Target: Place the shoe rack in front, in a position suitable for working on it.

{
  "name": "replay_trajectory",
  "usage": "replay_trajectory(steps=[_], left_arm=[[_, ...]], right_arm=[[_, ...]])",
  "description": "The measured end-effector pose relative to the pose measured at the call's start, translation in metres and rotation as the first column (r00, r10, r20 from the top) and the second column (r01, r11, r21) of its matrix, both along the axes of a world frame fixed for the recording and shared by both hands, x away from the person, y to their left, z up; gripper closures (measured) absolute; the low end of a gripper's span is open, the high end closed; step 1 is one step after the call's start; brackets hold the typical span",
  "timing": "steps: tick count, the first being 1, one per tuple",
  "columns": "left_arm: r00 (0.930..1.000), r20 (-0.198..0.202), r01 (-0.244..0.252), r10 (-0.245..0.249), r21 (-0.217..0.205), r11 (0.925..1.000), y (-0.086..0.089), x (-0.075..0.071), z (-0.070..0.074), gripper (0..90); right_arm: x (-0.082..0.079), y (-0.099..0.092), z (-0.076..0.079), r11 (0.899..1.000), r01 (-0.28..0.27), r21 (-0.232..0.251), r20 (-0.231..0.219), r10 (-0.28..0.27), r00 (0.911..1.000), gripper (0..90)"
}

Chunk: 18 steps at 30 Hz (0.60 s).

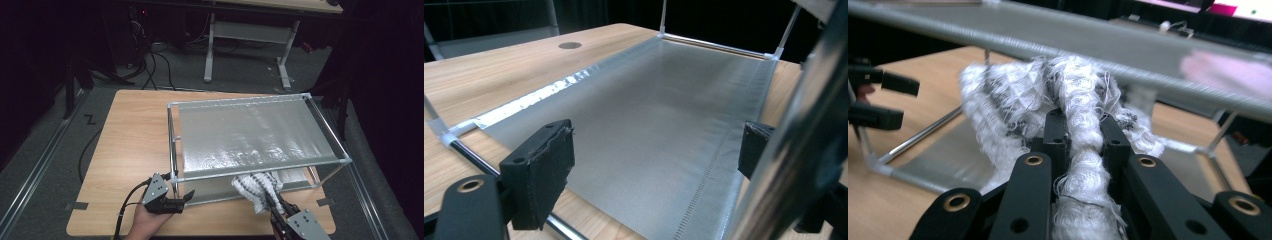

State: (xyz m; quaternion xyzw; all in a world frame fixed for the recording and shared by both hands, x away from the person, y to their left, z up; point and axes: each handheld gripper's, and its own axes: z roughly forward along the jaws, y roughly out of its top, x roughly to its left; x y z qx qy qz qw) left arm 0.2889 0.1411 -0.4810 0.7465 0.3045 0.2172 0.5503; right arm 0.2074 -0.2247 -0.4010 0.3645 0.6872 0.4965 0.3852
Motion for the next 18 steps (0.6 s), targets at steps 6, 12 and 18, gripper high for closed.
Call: replay_trajectory(steps=[6,12,18], left_arm=[[1.0000,-0.007,0.000,0.000,-0.006,1.0000,-0.004,-0.003,-0.001,15.4],[1.0000,0.004,0.002,-0.002,0.027,0.9996,0.002,-0.009,-0.002,15.5],[0.9994,0.013,-0.033,0.033,0.028,0.9991,0.016,-0.023,-0.002,15.6]], right_arm=[[-0.005,-0.008,0.015,0.999,0.015,0.039,0.054,-0.017,0.9984,79.0],[-0.001,-0.014,0.026,0.997,0.011,0.081,0.093,-0.018,0.9955,78.9],[0.007,-0.016,0.042,0.993,-0.007,0.119,0.153,-0.011,0.9882,78.9]])
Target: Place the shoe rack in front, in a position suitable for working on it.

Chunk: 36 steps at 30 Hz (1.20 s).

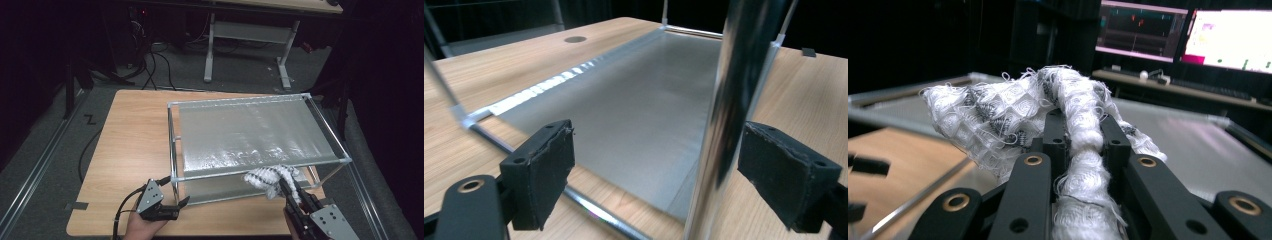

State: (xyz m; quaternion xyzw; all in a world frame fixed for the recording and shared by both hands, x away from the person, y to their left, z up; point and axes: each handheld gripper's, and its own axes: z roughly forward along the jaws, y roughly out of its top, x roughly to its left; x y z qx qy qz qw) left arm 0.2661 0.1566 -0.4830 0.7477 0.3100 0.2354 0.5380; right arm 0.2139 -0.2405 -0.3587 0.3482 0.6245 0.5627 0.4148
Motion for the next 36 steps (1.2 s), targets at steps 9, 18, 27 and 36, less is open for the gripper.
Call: replay_trajectory(steps=[9,18,27,36], left_arm=[[0.9985,-0.004,-0.055,0.055,0.003,0.9985,0.013,-0.019,-0.002,16.0],[0.9974,-0.005,-0.072,0.072,0.008,0.9974,0.018,-0.031,-0.006,17.4],[0.9966,-0.018,-0.080,0.080,-0.006,0.9968,0.017,-0.031,-0.005,19.6],[0.9978,-0.043,-0.052,0.050,-0.042,0.9978,0.010,-0.024,-0.006,21.5]], right_arm=[[0.011,0.000,0.018,0.998,-0.039,0.054,0.073,0.035,0.9967,78.9],[0.026,0.011,0.022,0.993,-0.087,0.077,0.082,0.081,0.9934,78.7],[0.044,0.039,0.008,0.990,-0.129,0.053,0.000,0.129,0.9916,77.3],[0.055,0.082,0.007,0.987,-0.163,0.011,-0.051,0.163,0.9853,75.7]])
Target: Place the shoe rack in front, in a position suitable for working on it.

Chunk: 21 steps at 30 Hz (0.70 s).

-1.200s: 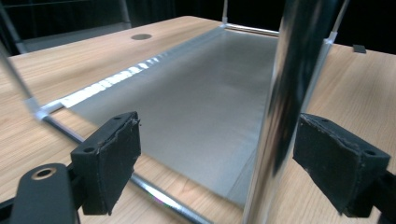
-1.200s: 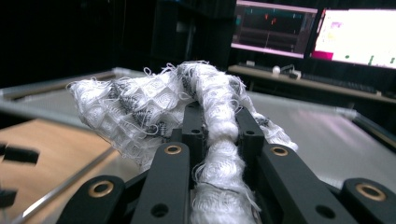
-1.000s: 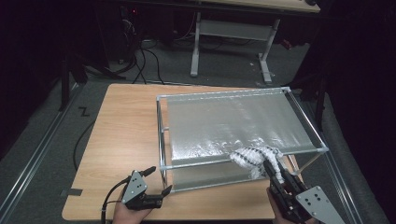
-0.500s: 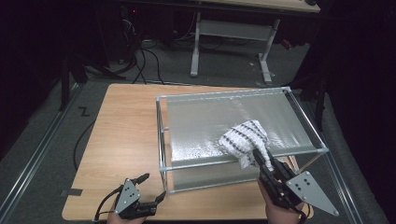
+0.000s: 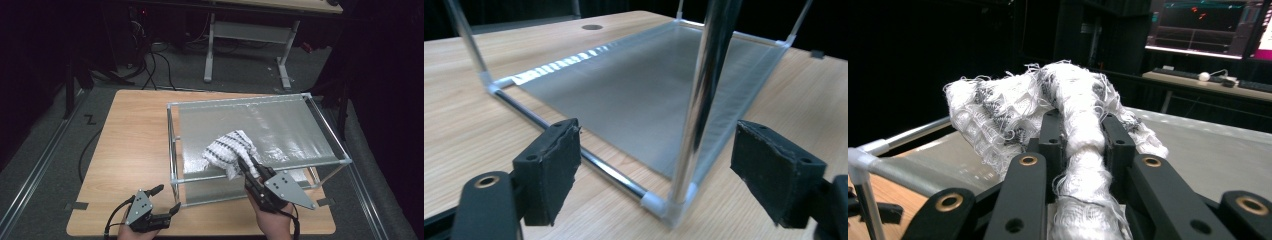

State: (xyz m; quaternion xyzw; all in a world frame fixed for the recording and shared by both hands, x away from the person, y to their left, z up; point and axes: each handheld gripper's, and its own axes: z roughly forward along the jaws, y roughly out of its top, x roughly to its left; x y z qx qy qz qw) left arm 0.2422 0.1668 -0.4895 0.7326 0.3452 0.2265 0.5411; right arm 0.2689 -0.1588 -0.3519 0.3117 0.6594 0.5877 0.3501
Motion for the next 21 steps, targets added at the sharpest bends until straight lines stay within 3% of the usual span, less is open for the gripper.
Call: replay_trajectory(steps=[10,16,21], left_arm=[[0.9993,0.022,0.031,-0.031,0.009,0.9995,-0.006,0.001,0.003,23.4],[0.9994,0.020,0.029,-0.029,0.008,0.9995,-0.004,0.002,0.003,23.7],[0.9993,0.025,0.028,-0.029,0.010,0.9995,-0.002,0.000,0.004,24.1]], right_arm=[[0.008,0.045,0.021,1.000,-0.021,-0.010,0.015,0.021,0.9997,71.9],[0.015,0.068,0.004,0.998,-0.046,-0.043,-0.076,0.043,0.9962,66.0],[0.012,0.075,-0.005,0.995,-0.073,-0.071,-0.085,0.067,0.9941,54.0]])
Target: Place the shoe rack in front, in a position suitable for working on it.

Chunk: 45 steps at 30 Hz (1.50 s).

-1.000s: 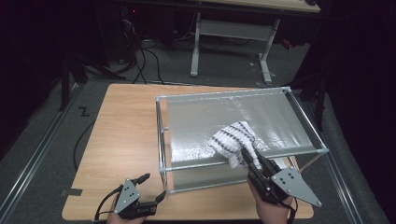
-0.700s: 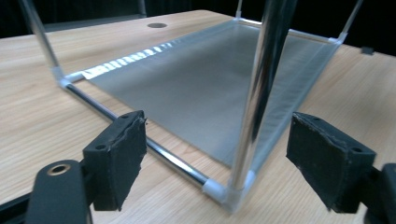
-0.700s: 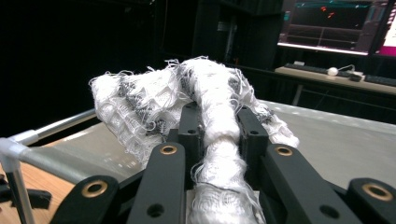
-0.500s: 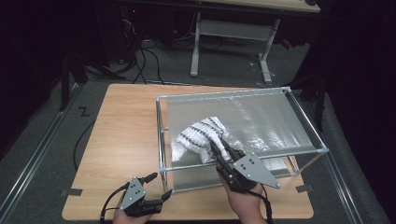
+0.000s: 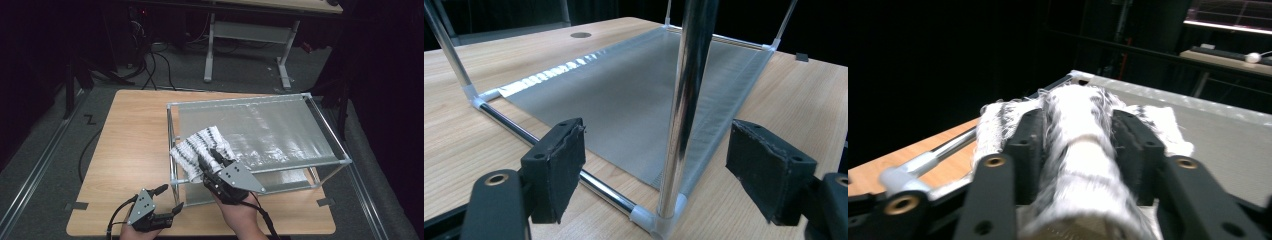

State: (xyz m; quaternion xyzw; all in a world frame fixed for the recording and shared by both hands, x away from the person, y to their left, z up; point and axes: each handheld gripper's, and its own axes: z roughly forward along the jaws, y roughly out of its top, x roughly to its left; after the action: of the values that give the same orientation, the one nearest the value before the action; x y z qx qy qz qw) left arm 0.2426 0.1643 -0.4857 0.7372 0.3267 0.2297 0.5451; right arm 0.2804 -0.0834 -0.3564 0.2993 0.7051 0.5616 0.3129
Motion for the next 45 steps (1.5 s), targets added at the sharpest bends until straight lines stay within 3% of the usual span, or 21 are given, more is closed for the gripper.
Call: replay_trajectory(steps=[4,7,10,13,18,24,29,32,42,45], left_arm=[[1.0000,-0.004,-0.006,0.006,-0.005,1.0000,0.001,0.000,-0.001,24.1],[1.0000,-0.004,-0.003,0.003,0.004,1.0000,0.000,0.000,-0.001,24.9],[1.0000,-0.003,-0.006,0.006,0.000,1.0000,-0.001,0.000,-0.001,27.0],[0.9999,-0.010,-0.010,0.010,0.010,0.9999,-0.003,0.000,0.000,30.1],[0.9999,0.000,-0.010,0.010,0.024,0.9997,-0.003,0.000,-0.001,37.7],[0.9999,0.009,-0.008,0.008,0.034,0.9994,-0.005,-0.001,0.000,45.8],[1.0000,0.003,0.000,0.000,0.032,0.9995,-0.005,-0.001,-0.001,47.8],[1.0000,0.003,0.002,-0.002,0.032,0.9995,-0.005,-0.001,-0.002,49.0],[1.0000,-0.003,-0.002,0.002,0.108,0.9942,-0.015,0.001,-0.006,66.8],[0.9999,-0.003,0.014,-0.014,0.108,0.9940,-0.017,0.002,-0.007,73.2]], right_arm=[[-0.008,-0.008,0.003,1.000,-0.005,0.031,0.025,0.004,0.9997,52.6],[-0.013,-0.015,0.001,0.999,0.005,0.036,0.051,-0.007,0.9987,66.2],[-0.012,-0.015,-0.005,1.000,0.002,0.030,0.024,-0.003,0.9997,69.5],[-0.012,-0.010,-0.012,1.000,-0.009,0.020,0.001,0.009,1.0000,68.4],[-0.016,0.002,-0.015,0.999,-0.050,0.005,0.000,0.050,0.9988,60.8],[-0.015,0.009,-0.017,1.000,-0.023,0.000,0.015,0.023,0.9996,63.9],[-0.018,0.011,-0.023,1.000,0.005,-0.023,0.044,-0.004,0.9990,64.8],[-0.018,0.010,-0.024,1.000,0.006,-0.013,0.038,-0.005,0.9993,65.1],[-0.017,0.004,-0.024,1.000,0.018,-0.010,0.038,-0.018,0.9991,65.8],[-0.016,0.001,-0.024,1.000,0.025,-0.007,0.035,-0.024,0.9991,65.8]])
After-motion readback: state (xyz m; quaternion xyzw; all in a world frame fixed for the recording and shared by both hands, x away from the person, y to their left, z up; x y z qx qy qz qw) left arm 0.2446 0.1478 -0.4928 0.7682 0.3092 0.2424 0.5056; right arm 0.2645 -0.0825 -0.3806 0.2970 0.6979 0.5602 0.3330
